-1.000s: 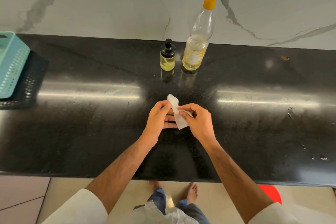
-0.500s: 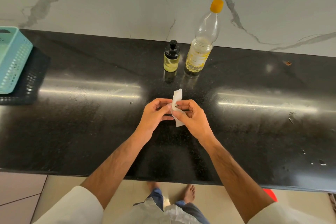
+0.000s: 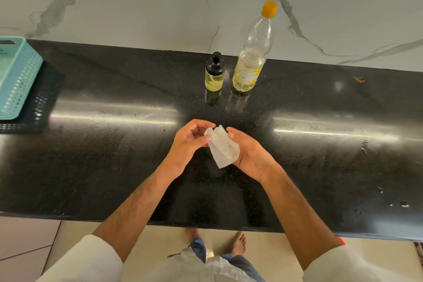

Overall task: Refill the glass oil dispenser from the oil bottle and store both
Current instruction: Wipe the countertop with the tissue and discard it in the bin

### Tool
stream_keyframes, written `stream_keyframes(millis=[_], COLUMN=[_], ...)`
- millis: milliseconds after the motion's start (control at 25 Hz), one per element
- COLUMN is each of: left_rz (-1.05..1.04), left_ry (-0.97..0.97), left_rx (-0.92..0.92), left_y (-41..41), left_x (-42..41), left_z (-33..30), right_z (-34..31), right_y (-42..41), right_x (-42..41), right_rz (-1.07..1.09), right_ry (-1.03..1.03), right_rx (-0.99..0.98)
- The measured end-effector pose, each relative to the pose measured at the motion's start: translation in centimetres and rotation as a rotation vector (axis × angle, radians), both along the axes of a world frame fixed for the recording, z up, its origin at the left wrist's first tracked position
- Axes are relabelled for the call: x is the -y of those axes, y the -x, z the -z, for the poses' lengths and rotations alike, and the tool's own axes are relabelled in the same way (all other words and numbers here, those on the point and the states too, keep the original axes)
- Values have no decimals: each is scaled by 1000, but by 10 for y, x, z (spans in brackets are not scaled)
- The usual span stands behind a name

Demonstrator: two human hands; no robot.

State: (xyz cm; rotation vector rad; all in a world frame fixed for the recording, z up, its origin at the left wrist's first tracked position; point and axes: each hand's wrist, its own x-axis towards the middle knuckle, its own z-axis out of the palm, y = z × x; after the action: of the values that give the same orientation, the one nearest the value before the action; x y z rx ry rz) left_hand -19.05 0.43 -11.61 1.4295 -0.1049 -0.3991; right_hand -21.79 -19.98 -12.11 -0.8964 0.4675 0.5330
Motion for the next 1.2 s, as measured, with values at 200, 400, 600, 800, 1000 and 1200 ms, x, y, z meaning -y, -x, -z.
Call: stream_keyframes(millis=[200,400,600,800,1000,1200], left_rz=[39,-102,95,97,-46,72], left_ry=[109,-413,-346,97,-514,-494], left_rx=[-52,173,-60,-336,-181,-201], left_y=[3,4,-4,-1,-9,-13], left_x=[-16,-15,2,0,5,-1], left_z=[1,7,-1,3,1,-3], right_z=[-4,-16,-24,-27,-17,-11], right_y=[-3,-3,5,12,13,-2], right_x=[-4,-7,-10,-7,0,2], right_rz=[174,139,48,-77,-284,-266], right_ry=[125,285,217,159,517,673], right_rx=[35,121,9,-22,86,122])
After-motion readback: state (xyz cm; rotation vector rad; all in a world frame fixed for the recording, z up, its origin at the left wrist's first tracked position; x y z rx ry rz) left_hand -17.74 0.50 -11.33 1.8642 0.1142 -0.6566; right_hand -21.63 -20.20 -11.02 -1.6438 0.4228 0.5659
